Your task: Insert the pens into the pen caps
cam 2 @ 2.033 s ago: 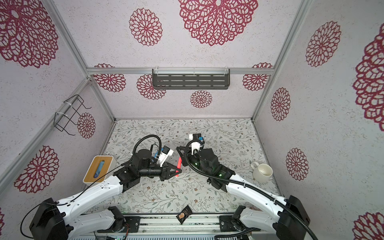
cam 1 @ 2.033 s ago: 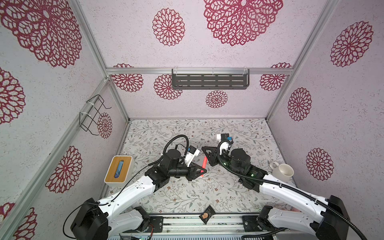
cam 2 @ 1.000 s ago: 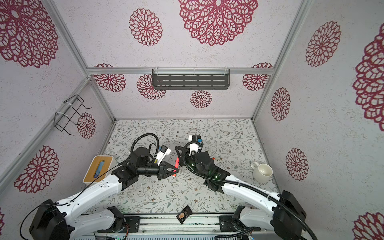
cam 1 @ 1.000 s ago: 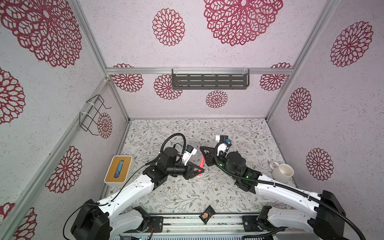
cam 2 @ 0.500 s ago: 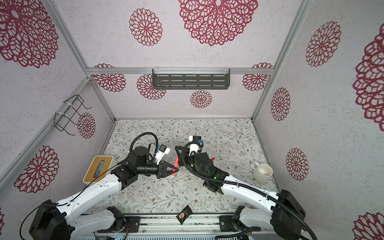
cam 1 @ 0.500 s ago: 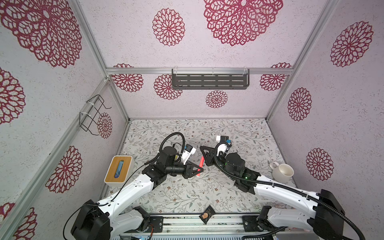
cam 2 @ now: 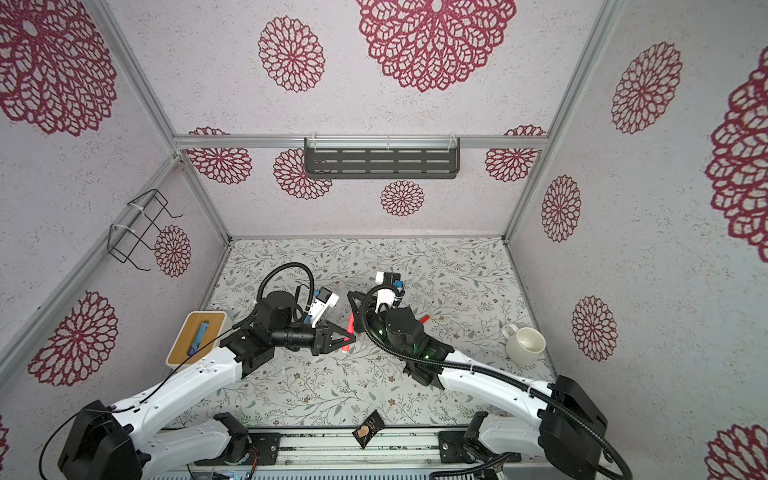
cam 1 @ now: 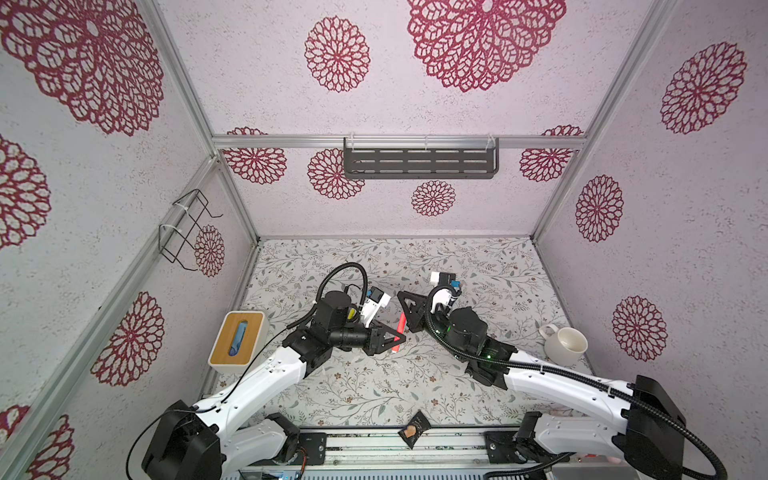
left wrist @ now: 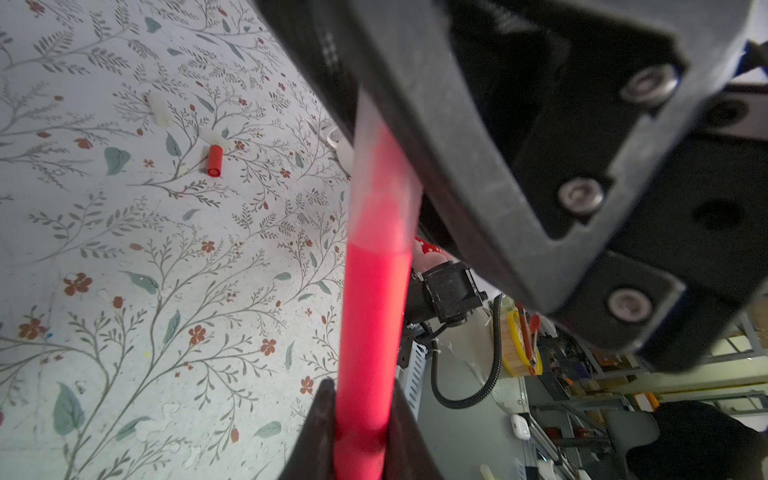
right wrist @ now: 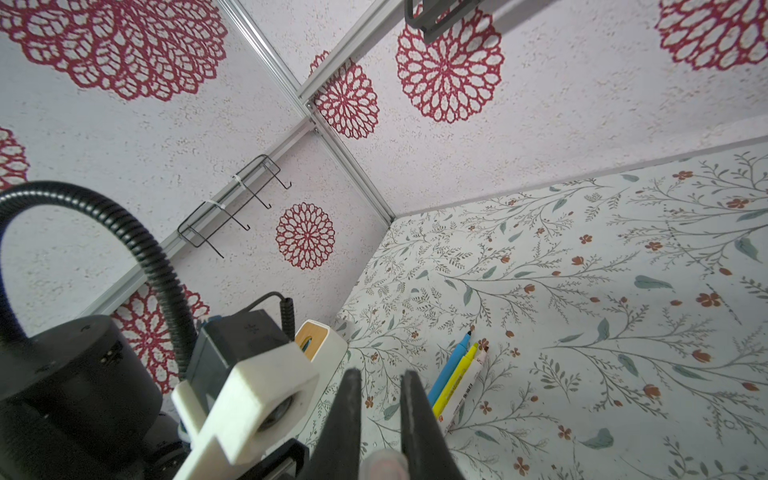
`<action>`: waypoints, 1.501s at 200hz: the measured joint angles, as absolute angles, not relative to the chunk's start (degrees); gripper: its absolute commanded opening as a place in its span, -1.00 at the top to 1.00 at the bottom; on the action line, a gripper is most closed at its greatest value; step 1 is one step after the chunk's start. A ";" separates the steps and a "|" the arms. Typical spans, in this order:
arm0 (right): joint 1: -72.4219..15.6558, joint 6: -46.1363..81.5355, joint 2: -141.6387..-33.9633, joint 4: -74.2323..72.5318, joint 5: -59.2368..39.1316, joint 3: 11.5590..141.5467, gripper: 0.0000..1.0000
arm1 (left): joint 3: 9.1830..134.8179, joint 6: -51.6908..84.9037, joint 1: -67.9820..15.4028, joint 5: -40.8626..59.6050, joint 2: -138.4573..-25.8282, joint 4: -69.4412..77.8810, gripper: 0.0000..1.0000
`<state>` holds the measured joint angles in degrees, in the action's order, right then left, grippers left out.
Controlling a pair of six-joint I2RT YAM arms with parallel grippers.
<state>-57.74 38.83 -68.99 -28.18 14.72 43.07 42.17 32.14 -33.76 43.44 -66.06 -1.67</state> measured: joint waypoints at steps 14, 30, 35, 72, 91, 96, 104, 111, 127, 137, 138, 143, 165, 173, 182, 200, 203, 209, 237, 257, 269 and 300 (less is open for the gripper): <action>-58.17 38.92 -68.99 -28.58 15.49 42.78 1.00 | 42.24 32.21 -33.74 43.70 -66.15 -1.67 1.00; -58.61 39.11 -68.99 -29.08 16.01 42.30 1.00 | 42.24 32.40 -33.74 44.14 -66.22 -1.69 1.00; -58.72 39.16 -68.99 -29.21 16.16 42.15 1.00 | 42.24 32.42 -33.74 44.31 -66.24 -1.74 1.00; -59.29 39.22 -68.97 -28.97 16.93 42.22 1.00 | 42.28 32.42 -33.71 44.66 -66.41 -2.46 1.00; -59.31 38.65 -68.95 -25.80 17.10 43.97 1.00 | 42.35 32.36 -33.50 44.82 -66.48 -2.46 1.00; -59.31 38.41 -68.95 -24.47 17.19 44.80 1.00 | 42.37 32.25 -33.41 44.86 -66.48 -2.37 1.00; -59.31 37.82 -68.95 -22.52 17.19 46.06 0.89 | 42.37 31.92 -33.21 44.86 -66.43 -2.04 1.00; -59.31 37.10 -68.90 -20.78 17.17 47.18 0.67 | 42.39 31.57 -33.08 44.93 -66.26 -1.83 1.00; -59.29 35.11 -68.47 -16.10 16.25 49.91 0.12 | 42.54 30.76 -32.91 43.77 -65.60 -0.93 1.00; -59.44 33.36 -67.59 -11.90 13.21 50.83 -0.14 | 43.29 31.07 -31.77 40.71 -65.25 -0.40 1.00; -59.59 32.93 -67.40 -11.31 12.75 50.87 -0.16 | 43.38 31.11 -31.64 40.25 -65.25 -0.27 1.00; -59.94 32.27 -66.78 -9.19 11.29 50.89 -0.21 | 44.03 31.11 -30.59 38.24 -65.25 0.64 1.00; -61.76 29.21 -63.81 -0.62 4.64 51.03 -0.31 | 45.36 31.09 -27.11 31.18 -64.27 5.21 1.00; -61.69 28.27 -62.61 1.13 3.51 51.18 -0.31 | 45.08 31.09 -27.20 29.80 -63.64 5.93 1.00; -61.39 27.55 -60.86 2.57 2.57 51.31 -0.31 | 44.42 31.05 -27.83 28.42 -62.92 6.79 1.00; -60.97 26.63 -57.10 3.97 1.80 51.64 -0.32 | 42.78 30.70 -29.12 25.91 -61.84 6.98 1.00; -60.90 26.52 -56.51 4.10 1.72 51.66 -0.32 | 42.52 30.57 -29.39 25.43 -61.73 6.98 1.00; -60.80 26.35 -55.29 4.40 1.72 51.86 -0.32 | 42.11 30.30 -29.95 24.45 -61.49 6.87 1.00; -60.12 24.97 -53.36 5.74 1.93 53.74 -0.34 | 41.52 29.06 -33.08 19.94 -60.95 6.39 1.00; -59.11 23.92 -54.85 6.87 2.11 55.75 -0.33 | 41.52 28.23 -35.77 16.78 -60.38 6.42 1.00; -58.22 23.27 -56.53 7.40 2.11 57.21 -0.34 | 41.52 27.77 -37.30 15.11 -60.14 6.52 1.00; -54.17 22.55 -61.34 7.57 0.36 59.88 -0.31 | 41.52 27.03 -40.60 11.14 -59.90 6.55 1.00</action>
